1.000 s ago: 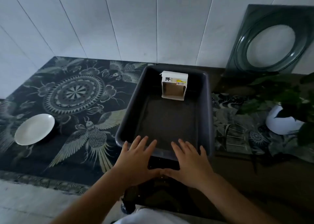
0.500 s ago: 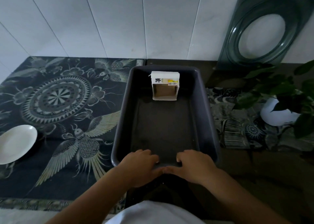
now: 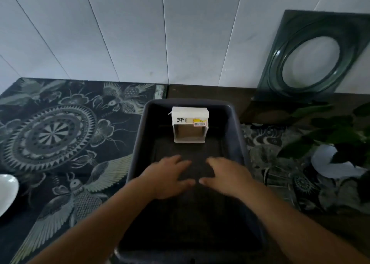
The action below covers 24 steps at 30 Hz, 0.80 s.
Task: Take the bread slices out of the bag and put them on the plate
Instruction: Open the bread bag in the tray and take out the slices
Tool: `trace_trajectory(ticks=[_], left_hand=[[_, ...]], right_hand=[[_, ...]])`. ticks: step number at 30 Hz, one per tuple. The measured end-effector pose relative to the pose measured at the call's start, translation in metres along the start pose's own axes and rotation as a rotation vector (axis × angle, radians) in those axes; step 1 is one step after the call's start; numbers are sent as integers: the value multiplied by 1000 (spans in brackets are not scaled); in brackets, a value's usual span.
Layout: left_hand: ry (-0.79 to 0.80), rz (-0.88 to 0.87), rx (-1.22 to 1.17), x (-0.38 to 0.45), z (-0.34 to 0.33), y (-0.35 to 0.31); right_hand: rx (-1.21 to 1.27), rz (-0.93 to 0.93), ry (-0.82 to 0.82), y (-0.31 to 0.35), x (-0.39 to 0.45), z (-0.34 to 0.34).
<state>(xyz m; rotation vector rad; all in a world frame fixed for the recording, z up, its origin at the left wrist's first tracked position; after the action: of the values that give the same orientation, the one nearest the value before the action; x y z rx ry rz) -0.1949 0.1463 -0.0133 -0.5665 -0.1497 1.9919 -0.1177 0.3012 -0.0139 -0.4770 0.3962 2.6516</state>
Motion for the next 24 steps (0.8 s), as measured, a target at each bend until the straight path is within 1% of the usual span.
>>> trace_trajectory(ticks=[4, 6, 8, 10, 13, 16, 20, 24], left_hand=[[-286, 13, 134, 60, 62, 31], [-381, 34, 192, 86, 79, 46], [-429, 43, 262, 110, 87, 60], [-425, 34, 312, 133, 90, 74], [-353, 0, 375, 159, 89, 90], [-337, -20, 390, 174, 90, 102], [-321, -32, 424, 184, 95, 108], [-317, -44, 459, 184, 102, 102]], right_hand=[[56, 16, -251, 6, 79, 63], [9, 35, -346, 10, 114, 82], [-77, 70, -392, 16, 142, 91], [-158, 124, -404, 21, 164, 93], [-229, 229, -409, 24, 186, 88], [-298, 292, -398, 21, 202, 82], [-325, 255, -367, 9, 215, 79], [-284, 254, -389, 5, 214, 82]])
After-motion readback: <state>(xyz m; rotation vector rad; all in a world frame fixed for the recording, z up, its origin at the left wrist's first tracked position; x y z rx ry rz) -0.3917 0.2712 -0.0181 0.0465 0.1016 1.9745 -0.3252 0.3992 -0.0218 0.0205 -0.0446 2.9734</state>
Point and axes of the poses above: each hand's wrist, its own x-axis towards the middle knuckle, its own z-axis out of the back of the hand, y = z × x, the point moved 6 cm from there along x, towards the middle knuckle, and after that the axes turned 10 degrees about -z, right-handed, at the moved point
